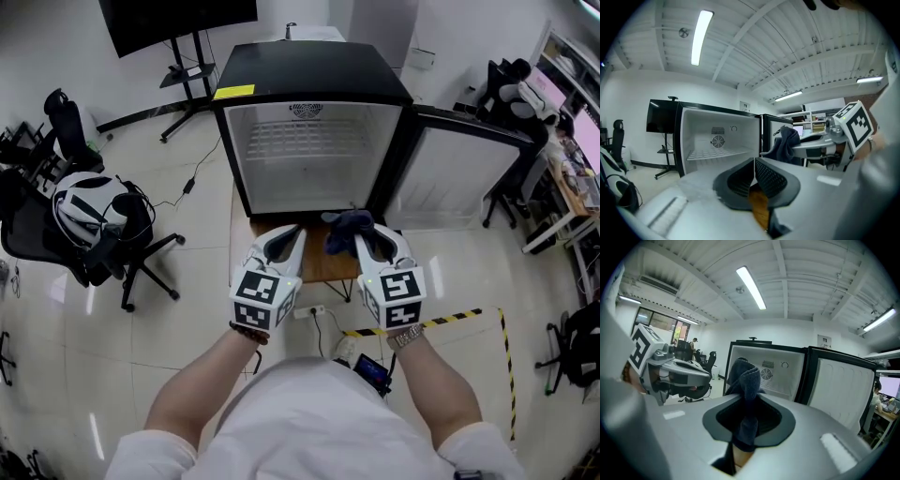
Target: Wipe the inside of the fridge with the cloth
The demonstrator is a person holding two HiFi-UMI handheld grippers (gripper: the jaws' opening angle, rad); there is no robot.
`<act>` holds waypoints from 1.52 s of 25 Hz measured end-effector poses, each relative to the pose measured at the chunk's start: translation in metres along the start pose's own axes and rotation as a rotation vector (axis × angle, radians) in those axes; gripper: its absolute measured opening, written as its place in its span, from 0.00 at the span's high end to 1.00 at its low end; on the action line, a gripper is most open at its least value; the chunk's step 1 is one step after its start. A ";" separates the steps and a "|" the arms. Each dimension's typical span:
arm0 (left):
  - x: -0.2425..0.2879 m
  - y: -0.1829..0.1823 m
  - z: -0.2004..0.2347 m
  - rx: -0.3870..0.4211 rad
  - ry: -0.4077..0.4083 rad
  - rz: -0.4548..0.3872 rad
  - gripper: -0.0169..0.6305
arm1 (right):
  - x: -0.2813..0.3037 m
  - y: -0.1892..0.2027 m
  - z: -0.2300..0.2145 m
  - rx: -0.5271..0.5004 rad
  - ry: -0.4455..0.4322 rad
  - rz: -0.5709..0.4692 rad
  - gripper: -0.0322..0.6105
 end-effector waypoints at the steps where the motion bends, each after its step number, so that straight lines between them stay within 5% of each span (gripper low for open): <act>1: -0.004 -0.003 -0.003 0.004 0.007 -0.009 0.96 | -0.002 -0.004 0.004 0.006 -0.002 -0.009 0.86; 38: -0.041 -0.025 -0.020 0.064 0.046 -0.080 0.97 | -0.022 -0.028 0.047 0.041 -0.028 -0.090 0.86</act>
Point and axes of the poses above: the fingertips, and each gripper's own axes: x forward along the fingers, z to its left, y out of its underside, the point moved 3 cm from there along -x, backward along the fingers, and after that the axes turned 11 degrees about -x, right-handed, at the moved point
